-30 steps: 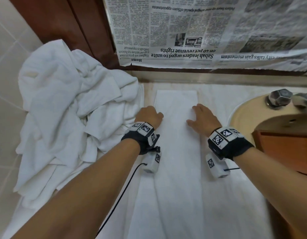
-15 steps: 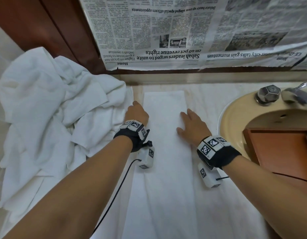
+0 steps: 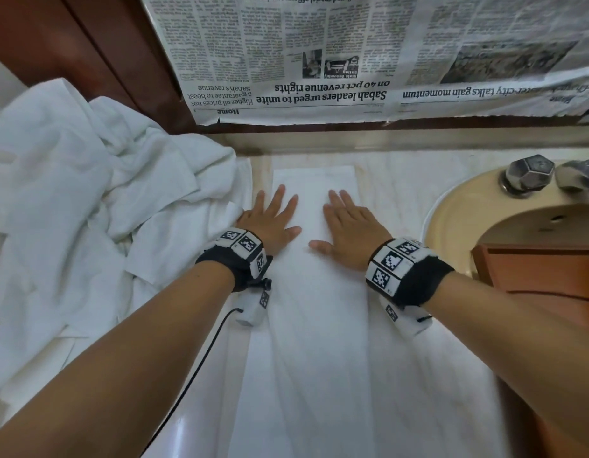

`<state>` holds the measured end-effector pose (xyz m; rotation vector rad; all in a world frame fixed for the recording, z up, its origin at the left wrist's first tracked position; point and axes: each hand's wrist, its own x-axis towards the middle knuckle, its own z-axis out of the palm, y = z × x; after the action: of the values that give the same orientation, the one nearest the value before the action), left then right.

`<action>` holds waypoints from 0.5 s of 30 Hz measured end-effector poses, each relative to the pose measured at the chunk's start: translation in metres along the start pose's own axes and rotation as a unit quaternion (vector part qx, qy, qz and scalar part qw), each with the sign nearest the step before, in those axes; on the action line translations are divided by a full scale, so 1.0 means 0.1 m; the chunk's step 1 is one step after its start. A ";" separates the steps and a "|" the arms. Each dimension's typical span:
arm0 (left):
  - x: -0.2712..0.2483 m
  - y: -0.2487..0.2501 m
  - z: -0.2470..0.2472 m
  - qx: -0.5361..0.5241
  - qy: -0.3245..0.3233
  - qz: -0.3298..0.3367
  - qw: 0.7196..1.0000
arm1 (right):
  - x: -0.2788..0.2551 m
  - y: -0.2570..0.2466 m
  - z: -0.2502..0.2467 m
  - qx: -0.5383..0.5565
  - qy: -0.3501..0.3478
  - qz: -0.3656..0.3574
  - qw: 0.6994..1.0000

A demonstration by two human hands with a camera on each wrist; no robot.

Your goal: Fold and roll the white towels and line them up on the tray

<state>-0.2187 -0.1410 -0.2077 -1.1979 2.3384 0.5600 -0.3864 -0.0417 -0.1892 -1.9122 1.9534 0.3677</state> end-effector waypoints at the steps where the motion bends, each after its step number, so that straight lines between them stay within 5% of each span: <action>1: 0.01 -0.01 0.02 0.002 0.004 0.002 1.000 | 0.05 0.00 0.02 -0.002 -0.012 -0.013 1.000; 12: -0.09 0.11 -0.09 -0.023 0.047 0.003 0.999 | 0.32 0.18 0.07 -0.027 -0.025 0.006 0.999; 15: -0.41 0.29 0.11 -0.046 0.072 0.056 0.995 | 0.43 0.25 -0.01 -0.032 -0.019 0.014 0.999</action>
<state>-0.2192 -0.0932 -0.1894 -1.1891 2.5398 0.6451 -0.4112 -0.0793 -0.2093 -1.9048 1.9673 0.4749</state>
